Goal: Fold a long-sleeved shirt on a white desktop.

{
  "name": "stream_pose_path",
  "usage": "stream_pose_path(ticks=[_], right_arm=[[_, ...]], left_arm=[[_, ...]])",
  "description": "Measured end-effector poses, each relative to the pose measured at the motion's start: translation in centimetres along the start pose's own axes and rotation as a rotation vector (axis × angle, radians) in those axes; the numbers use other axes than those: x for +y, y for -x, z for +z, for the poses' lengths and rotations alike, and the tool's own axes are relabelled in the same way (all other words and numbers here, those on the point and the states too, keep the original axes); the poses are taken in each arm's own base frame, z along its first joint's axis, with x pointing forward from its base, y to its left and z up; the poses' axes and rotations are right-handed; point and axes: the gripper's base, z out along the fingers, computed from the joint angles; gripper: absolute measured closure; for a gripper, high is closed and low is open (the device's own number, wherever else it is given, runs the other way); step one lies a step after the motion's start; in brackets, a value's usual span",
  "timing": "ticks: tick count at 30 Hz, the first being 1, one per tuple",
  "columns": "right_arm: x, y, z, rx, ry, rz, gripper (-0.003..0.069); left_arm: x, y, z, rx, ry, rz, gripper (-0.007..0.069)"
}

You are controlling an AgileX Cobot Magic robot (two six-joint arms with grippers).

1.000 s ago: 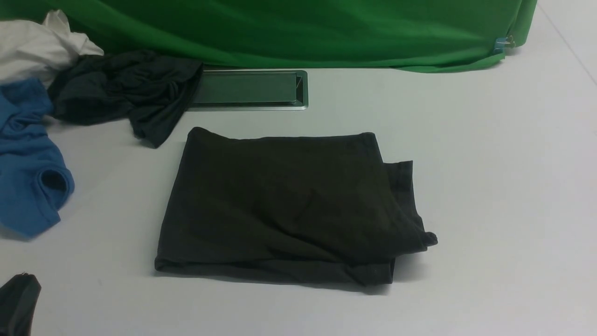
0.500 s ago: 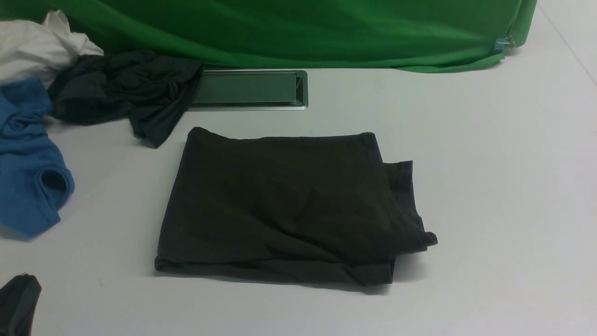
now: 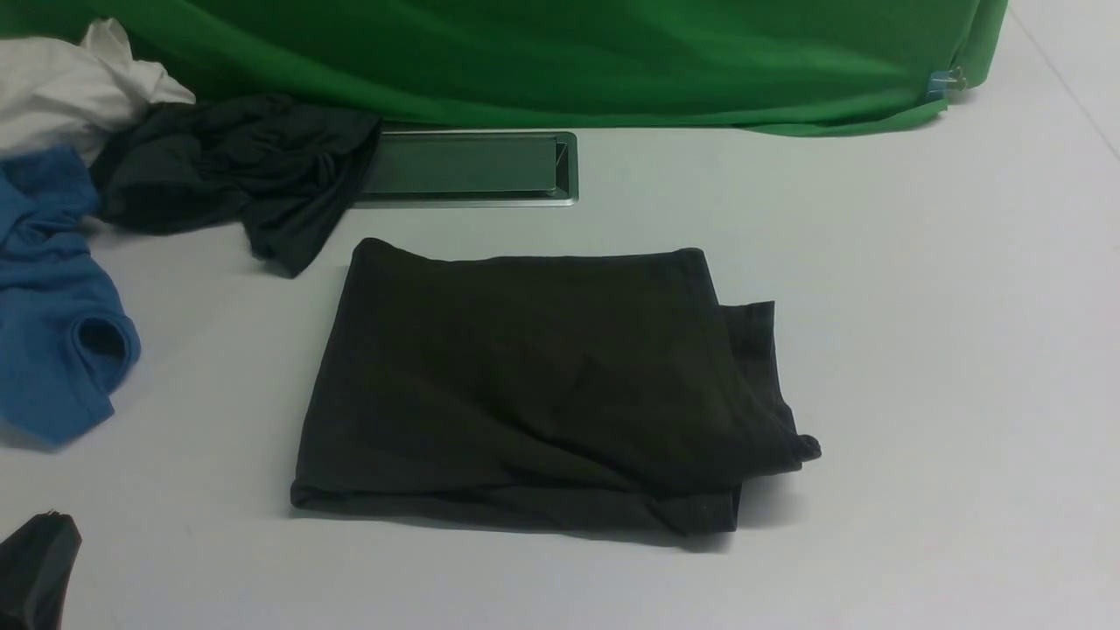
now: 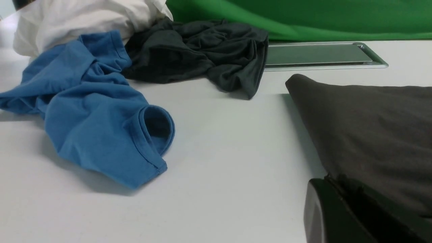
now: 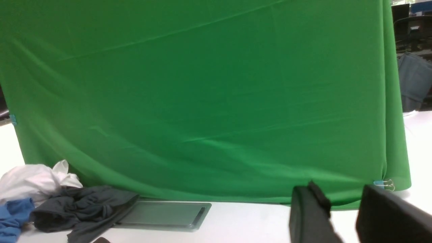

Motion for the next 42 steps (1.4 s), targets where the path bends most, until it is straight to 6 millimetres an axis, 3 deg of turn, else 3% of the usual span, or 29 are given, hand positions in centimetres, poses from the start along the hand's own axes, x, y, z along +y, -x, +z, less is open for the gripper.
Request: stream_pose_path(ticks=[15, 24, 33, 42], right_arm=[[-0.1, -0.5, -0.4, -0.013, -0.002, -0.001, 0.0419], [-1.0, -5.2, 0.0, 0.119, -0.028, -0.002, 0.0419], [-2.4, -9.6, -1.2, 0.144, -0.118, -0.005, 0.0419], [-3.3, -11.5, -1.8, 0.223, -0.237, 0.001, 0.0419]], left_arm=[[0.0, 0.2, -0.3, -0.036, 0.002, 0.0, 0.0606], [0.0, 0.8, -0.5, -0.12, 0.004, -0.001, 0.0606], [0.0, 0.8, -0.5, -0.124, 0.004, -0.001, 0.0606], [0.0, 0.9, -0.5, -0.128, 0.004, 0.0, 0.0606]])
